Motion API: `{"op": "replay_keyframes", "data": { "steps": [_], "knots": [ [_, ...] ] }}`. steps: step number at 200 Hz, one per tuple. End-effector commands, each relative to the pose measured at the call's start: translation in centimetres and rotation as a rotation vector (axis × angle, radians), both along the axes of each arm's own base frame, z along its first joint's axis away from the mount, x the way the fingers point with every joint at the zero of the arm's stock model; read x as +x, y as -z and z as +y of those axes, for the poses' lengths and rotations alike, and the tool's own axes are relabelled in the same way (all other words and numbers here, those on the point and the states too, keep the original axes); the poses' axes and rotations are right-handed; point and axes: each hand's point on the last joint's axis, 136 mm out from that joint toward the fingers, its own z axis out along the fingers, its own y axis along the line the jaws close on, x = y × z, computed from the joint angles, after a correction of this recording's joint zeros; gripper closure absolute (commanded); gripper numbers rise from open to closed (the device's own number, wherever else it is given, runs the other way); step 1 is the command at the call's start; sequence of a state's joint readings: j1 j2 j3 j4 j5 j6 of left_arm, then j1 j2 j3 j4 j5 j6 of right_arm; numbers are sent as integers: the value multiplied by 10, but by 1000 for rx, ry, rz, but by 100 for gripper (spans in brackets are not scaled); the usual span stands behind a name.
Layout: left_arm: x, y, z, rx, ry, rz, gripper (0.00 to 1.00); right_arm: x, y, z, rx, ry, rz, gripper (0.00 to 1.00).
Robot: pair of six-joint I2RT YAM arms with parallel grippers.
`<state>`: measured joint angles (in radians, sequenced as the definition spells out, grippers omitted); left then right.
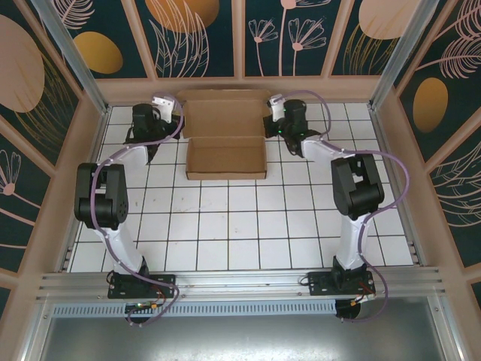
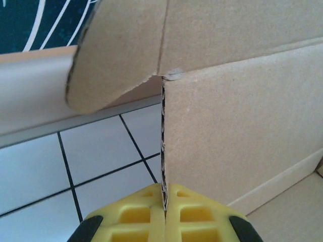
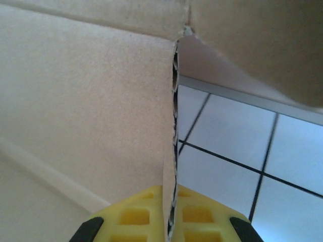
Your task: Fold the paper box
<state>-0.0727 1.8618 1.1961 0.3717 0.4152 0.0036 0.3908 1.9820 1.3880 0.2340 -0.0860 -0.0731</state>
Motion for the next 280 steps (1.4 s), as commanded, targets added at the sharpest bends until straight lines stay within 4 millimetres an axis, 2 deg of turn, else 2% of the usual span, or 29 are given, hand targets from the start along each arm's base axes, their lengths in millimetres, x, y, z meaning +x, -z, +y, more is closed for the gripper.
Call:
{"op": "replay_keyframes", "data": {
  "steps": [1,21,25,28,62,82,103,121,124,128,140,170,210,237,280],
  "knots": [
    [-1,-8,14,-73,-181,15,99,8,-14,-9,-19,361,-59,100],
    [-9,-3,14,-147,-257,46,99,7,-18,-1,19,445,-75,100],
    [-10,-2,14,-157,-276,49,98,3,-18,10,26,442,-74,100],
    [-11,-1,13,-166,-291,53,98,4,-18,10,29,459,-75,100],
    [-20,1,-13,-245,-322,68,95,4,-21,36,89,494,-73,100],
    [-20,-2,-21,-258,-340,64,94,4,-23,42,120,498,-86,100],
    [-22,-9,-20,-274,-362,47,95,4,-27,38,130,523,-105,100],
    [-31,-16,-18,-311,-361,19,95,-4,-32,31,160,524,-140,100],
    [-35,-7,-18,-312,-359,33,95,-7,-32,30,168,520,-146,100],
    [-41,-17,-17,-336,-350,9,95,-10,-33,29,180,509,-156,100],
    [-52,-17,-19,-379,-336,-11,96,-21,-37,26,219,479,-201,100],
    [-73,-7,-30,-403,-297,-24,94,-48,-39,23,303,390,-279,100],
    [-87,2,-47,-419,-264,4,90,-64,-27,18,341,364,-282,100],
    [-99,12,-50,-433,-261,24,87,-72,-22,10,361,374,-282,100],
    [-119,34,-45,-456,-277,78,87,-90,-9,10,389,311,-266,100]
  ]
}}
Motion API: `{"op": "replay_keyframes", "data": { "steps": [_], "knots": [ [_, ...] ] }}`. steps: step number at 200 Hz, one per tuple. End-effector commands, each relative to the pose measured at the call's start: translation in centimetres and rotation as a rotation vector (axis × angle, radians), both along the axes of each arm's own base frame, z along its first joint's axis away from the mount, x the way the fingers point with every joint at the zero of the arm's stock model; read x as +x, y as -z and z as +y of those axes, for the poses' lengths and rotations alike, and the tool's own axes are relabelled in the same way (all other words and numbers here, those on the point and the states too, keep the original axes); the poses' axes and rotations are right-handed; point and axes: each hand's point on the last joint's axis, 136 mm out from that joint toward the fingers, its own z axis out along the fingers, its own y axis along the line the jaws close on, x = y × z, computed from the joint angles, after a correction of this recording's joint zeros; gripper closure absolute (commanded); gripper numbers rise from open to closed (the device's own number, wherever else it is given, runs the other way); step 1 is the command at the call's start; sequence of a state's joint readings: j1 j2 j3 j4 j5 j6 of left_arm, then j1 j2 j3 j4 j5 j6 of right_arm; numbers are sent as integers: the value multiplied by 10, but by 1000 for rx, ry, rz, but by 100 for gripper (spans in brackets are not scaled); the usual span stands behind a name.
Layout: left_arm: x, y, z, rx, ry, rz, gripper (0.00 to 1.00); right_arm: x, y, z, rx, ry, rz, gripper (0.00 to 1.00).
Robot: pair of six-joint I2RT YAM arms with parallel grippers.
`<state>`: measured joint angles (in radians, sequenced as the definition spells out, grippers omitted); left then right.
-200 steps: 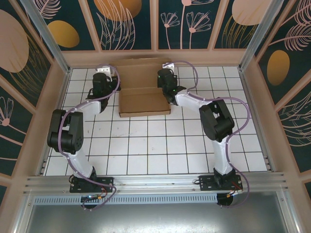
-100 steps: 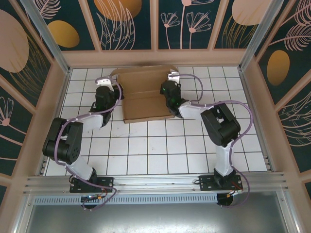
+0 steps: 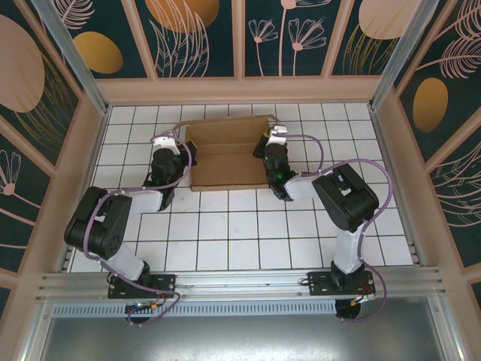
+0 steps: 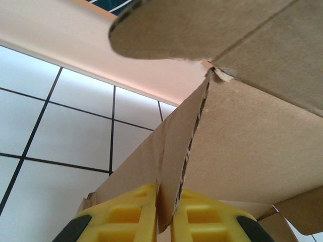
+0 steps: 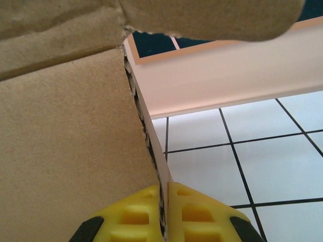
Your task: Fold the paper box
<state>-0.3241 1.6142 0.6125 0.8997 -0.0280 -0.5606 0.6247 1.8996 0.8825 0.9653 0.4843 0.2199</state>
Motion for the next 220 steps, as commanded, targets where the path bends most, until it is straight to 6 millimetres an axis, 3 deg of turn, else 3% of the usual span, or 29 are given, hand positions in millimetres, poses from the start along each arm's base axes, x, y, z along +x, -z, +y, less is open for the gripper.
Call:
{"op": "replay_keyframes", "data": {
  "steps": [1,103,148,185,220],
  "knots": [
    [-19,15,-13,-49,58,51,87,-16,-15,14,97,-97,-47,100],
    [-60,59,9,-60,-21,190,87,-63,18,19,105,-206,14,99],
    [-69,76,16,-45,-45,243,87,-82,38,20,96,-219,72,97],
    [-67,74,16,-42,-48,239,87,-86,49,13,66,-122,99,96],
    [-66,64,16,-56,-50,217,87,-81,31,12,-26,-97,6,99]
  ]
}}
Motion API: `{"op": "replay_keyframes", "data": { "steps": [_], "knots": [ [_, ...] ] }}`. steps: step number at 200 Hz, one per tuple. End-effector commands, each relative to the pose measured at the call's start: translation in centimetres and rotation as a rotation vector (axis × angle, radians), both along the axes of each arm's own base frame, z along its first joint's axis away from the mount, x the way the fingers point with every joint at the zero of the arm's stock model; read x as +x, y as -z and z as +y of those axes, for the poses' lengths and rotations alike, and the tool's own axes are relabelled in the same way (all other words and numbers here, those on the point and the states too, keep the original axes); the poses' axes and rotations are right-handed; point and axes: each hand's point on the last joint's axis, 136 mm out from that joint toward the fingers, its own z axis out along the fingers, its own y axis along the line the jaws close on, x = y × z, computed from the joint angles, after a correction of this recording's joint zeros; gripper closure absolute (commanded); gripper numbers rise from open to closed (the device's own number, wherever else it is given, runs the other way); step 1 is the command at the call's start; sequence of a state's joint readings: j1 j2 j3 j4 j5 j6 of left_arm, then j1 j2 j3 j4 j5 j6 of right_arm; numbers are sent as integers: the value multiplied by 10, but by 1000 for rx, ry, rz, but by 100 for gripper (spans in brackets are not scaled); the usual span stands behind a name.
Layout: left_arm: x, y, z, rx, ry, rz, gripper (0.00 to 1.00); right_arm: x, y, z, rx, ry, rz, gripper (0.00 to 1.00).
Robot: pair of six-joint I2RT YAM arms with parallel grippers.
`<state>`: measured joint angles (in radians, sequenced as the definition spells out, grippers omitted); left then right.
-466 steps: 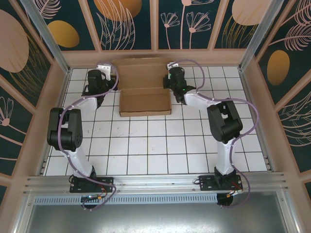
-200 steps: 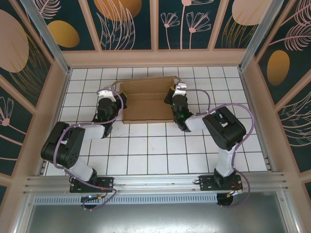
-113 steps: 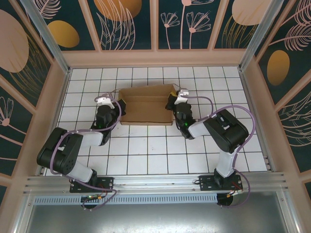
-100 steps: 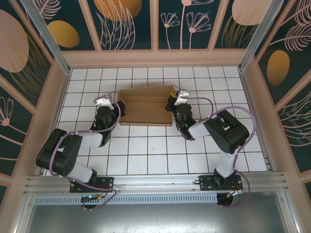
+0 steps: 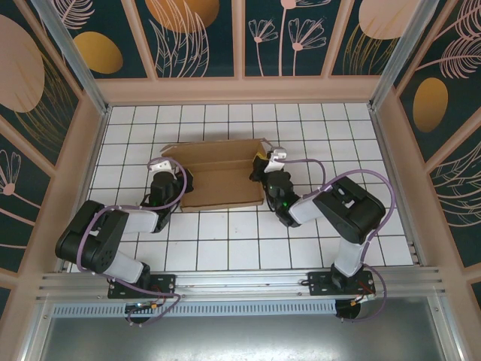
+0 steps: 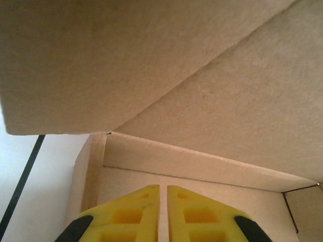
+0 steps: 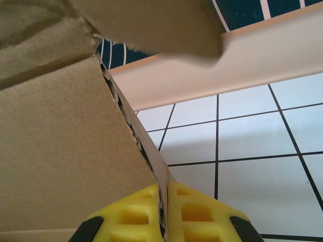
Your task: Fold the paper box
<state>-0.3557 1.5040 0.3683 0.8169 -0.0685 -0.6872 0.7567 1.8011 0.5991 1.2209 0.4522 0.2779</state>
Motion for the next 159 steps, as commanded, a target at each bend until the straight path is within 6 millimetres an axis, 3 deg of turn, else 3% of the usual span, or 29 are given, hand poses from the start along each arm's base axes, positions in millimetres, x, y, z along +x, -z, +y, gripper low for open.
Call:
{"op": "replay_keyframes", "data": {
  "steps": [1,51,91,122,140,144,159],
  "knots": [
    [2,-11,-2,-22,-8,-18,87,-1,23,-11,-137,65,34,99],
    [16,-25,-9,-4,14,-47,76,20,-7,-25,-195,163,-130,100],
    [31,-56,-17,-11,32,-100,61,47,-28,-43,-171,212,-188,100],
    [28,-68,-15,25,43,-131,53,69,-29,-65,-137,218,-177,100],
    [26,-76,-12,91,58,-159,51,71,-29,-57,-131,157,-175,100],
    [26,-79,-12,107,63,-169,50,76,-28,-68,-136,172,-171,100],
    [30,-88,-14,171,101,-206,44,78,-28,-69,-136,138,-173,100]
  ]
}}
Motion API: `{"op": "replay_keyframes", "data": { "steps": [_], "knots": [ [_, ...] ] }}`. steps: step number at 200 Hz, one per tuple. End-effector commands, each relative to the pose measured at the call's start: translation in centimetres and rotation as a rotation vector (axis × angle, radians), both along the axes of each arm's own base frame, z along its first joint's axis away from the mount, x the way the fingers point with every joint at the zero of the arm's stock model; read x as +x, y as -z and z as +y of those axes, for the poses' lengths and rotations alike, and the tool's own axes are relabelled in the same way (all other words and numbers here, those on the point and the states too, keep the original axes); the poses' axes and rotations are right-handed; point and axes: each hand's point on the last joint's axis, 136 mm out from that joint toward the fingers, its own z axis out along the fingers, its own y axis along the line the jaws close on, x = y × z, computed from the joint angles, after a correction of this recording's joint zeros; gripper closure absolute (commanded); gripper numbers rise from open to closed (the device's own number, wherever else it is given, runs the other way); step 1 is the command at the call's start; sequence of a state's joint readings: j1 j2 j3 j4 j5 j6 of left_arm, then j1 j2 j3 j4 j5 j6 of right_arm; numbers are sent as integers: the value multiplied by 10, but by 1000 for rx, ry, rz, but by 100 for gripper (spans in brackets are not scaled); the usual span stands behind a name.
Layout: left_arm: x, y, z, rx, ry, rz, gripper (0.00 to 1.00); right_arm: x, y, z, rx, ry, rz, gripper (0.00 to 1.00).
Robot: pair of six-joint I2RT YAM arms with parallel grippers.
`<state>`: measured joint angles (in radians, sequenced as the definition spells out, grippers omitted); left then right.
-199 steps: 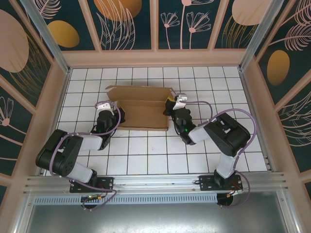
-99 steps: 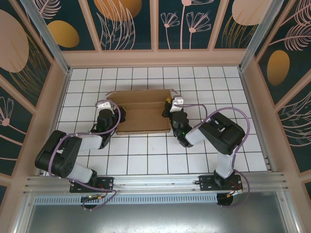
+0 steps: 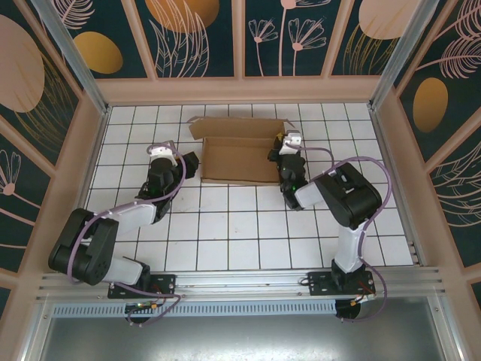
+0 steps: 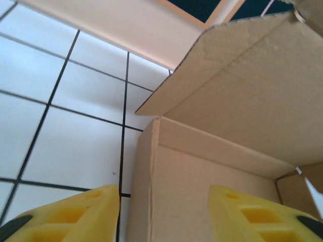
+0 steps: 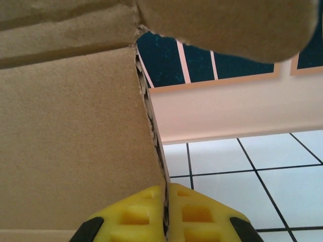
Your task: Fold the paper box
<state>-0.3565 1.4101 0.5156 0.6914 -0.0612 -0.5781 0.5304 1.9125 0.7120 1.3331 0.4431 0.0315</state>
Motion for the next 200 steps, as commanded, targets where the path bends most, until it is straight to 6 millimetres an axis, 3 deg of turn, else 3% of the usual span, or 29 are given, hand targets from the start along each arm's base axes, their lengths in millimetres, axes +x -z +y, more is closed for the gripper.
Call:
{"op": "replay_keyframes", "data": {
  "steps": [1,26,56,110,113,123,147,173,200],
  "knots": [
    [5,-22,-4,121,55,-75,43,6,-9,8,27,-85,-30,100],
    [26,-28,-19,279,156,-99,41,8,-6,9,34,-137,-16,100],
    [59,-29,-18,408,251,-111,41,8,-1,13,39,-203,9,100],
    [80,-3,-14,595,386,-78,43,8,-6,18,25,-248,7,100],
    [86,-14,-15,595,377,-101,43,8,-5,18,25,-247,9,100],
    [88,-13,-16,592,387,-101,44,10,-5,19,22,-251,12,100],
    [91,-19,-21,576,402,-111,57,11,-4,19,24,-254,15,100],
    [95,-13,-21,551,387,-100,84,11,0,22,30,-267,27,100],
    [96,-19,-22,497,361,-108,96,8,-2,26,36,-278,33,100]
  ]
}}
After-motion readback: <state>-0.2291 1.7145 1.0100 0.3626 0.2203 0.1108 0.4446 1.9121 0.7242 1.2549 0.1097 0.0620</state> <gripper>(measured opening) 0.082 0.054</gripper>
